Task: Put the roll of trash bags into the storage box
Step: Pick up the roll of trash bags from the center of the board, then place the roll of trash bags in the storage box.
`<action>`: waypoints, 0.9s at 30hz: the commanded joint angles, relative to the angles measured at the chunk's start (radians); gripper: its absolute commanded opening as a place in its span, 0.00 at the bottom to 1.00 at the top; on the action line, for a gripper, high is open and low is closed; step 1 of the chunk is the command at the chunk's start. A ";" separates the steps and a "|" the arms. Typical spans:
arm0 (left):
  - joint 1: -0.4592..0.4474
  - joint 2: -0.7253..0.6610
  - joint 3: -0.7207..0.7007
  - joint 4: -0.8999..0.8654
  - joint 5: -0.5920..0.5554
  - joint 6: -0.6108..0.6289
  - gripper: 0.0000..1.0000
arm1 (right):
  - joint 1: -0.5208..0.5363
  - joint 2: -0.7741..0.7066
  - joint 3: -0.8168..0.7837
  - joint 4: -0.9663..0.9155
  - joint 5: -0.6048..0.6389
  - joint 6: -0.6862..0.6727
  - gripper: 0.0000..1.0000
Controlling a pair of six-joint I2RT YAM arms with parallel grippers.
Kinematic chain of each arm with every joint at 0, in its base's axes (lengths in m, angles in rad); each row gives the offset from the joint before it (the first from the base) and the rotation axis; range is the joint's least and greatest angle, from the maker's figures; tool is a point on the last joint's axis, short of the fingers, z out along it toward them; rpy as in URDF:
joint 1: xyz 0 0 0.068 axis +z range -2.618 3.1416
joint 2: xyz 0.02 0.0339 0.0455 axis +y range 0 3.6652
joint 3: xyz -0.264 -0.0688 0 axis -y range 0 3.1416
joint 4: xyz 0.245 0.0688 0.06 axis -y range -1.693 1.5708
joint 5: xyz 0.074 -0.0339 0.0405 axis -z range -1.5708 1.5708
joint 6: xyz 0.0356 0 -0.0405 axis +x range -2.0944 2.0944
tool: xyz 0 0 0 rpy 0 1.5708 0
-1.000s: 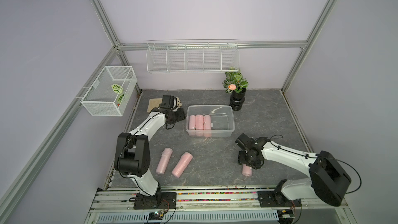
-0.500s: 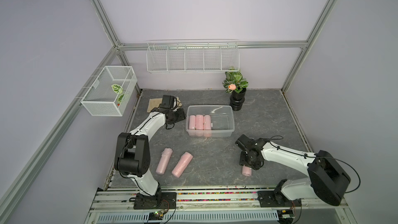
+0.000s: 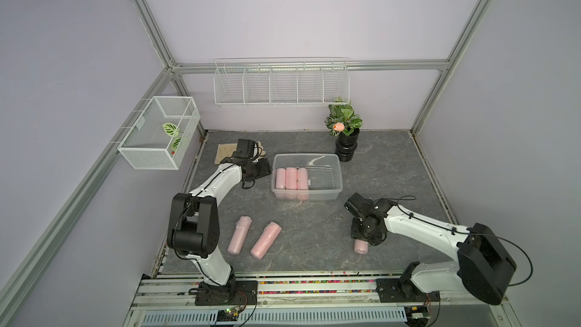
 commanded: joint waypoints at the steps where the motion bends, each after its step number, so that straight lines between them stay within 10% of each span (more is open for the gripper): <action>1: -0.006 0.013 0.026 -0.008 0.004 0.013 0.67 | 0.006 -0.044 0.103 -0.092 0.042 -0.047 0.50; 14: -0.006 0.015 0.032 -0.007 0.007 0.013 0.67 | -0.032 0.071 0.561 -0.065 0.032 -0.326 0.50; 27: -0.006 0.007 0.024 -0.009 0.003 0.014 0.67 | -0.126 0.545 1.024 -0.033 -0.187 -0.515 0.50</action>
